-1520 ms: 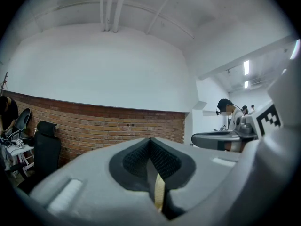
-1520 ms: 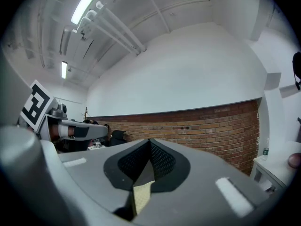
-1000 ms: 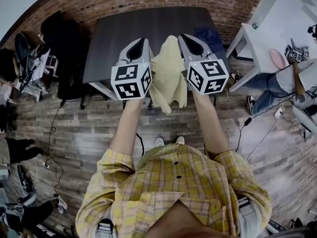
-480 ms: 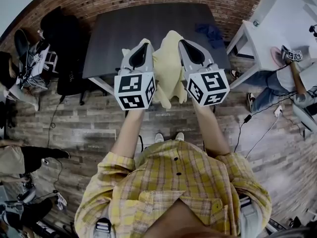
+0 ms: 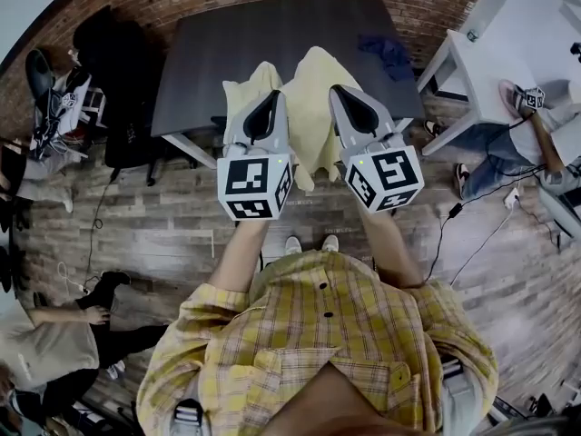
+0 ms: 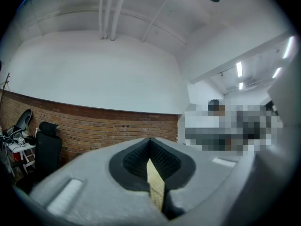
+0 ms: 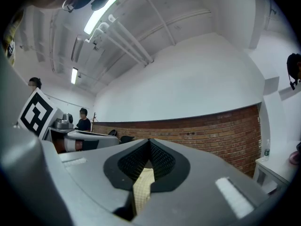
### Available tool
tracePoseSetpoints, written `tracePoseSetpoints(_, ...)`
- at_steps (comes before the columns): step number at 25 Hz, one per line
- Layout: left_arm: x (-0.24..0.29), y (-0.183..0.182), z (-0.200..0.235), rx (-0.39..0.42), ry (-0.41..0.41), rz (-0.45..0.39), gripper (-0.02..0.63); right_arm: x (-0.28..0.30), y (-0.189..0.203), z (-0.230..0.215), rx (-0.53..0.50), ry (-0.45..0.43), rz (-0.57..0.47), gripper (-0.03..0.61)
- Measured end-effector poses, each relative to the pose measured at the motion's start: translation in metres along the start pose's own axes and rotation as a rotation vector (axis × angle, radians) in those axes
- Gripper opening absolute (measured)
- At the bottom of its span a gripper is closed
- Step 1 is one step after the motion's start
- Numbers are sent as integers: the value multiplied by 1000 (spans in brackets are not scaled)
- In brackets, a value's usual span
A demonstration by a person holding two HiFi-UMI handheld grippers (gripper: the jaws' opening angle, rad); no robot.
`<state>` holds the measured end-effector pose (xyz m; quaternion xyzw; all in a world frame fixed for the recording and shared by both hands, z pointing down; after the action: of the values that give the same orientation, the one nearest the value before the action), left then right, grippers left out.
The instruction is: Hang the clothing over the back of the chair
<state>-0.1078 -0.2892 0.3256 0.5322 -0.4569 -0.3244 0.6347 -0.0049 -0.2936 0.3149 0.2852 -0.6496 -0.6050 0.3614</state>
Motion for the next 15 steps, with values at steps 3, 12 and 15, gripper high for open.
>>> tracePoseSetpoints(3,-6,7,-8,18,-13,-9,0,-8,10,3,3,7,8,2)
tracePoseSetpoints(12,-20,23,-19,25,-40,-19,0,-22,25,9,2,38,19,2)
tracePoseSetpoints(15,-24,25,-18,2,-54,-25,0,-22,28,10,12,37,21,2)
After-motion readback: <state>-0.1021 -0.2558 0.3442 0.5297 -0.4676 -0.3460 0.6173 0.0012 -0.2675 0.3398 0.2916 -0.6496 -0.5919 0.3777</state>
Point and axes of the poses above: the fingertips, and each gripper's own axes: x forward along the fingers, z to its left, y out of its underside, the point moved 2 cm from there along -x, backward along the fingers, and after that the axes turned 12 degrees about z, right-handed, at the moved point
